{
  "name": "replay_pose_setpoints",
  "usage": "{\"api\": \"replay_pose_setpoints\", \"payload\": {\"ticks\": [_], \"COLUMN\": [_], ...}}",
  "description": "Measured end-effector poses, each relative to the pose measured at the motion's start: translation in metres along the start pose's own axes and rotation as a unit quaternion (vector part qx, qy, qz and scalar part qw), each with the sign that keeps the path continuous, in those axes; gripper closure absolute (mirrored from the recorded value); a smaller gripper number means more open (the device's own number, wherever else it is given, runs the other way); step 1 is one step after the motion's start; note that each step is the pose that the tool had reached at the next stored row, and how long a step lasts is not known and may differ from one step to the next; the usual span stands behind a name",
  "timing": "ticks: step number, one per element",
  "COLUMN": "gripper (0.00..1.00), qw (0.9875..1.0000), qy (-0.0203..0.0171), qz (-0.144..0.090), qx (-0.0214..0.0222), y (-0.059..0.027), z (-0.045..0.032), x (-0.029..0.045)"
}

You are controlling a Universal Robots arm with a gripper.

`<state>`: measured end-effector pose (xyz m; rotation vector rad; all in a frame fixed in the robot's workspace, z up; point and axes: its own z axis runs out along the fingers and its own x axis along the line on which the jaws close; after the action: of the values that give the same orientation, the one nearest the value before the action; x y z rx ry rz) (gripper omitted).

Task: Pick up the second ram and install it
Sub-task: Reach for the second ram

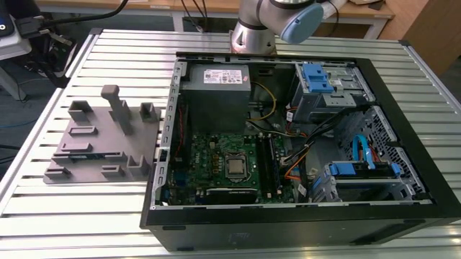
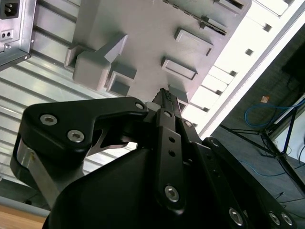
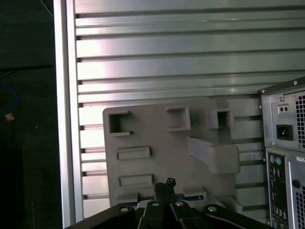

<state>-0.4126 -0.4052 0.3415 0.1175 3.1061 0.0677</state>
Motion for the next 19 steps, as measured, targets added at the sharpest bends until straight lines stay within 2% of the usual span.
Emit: {"api": "replay_pose_setpoints", "payload": {"ticks": [19], "gripper": [0.89], "qw": [1.0000], "qy": [-0.0001], "qz": [0.000], "qx": [-0.0001], "y": [-0.0043], "z": [0.0095], "x": [0.0069]}}
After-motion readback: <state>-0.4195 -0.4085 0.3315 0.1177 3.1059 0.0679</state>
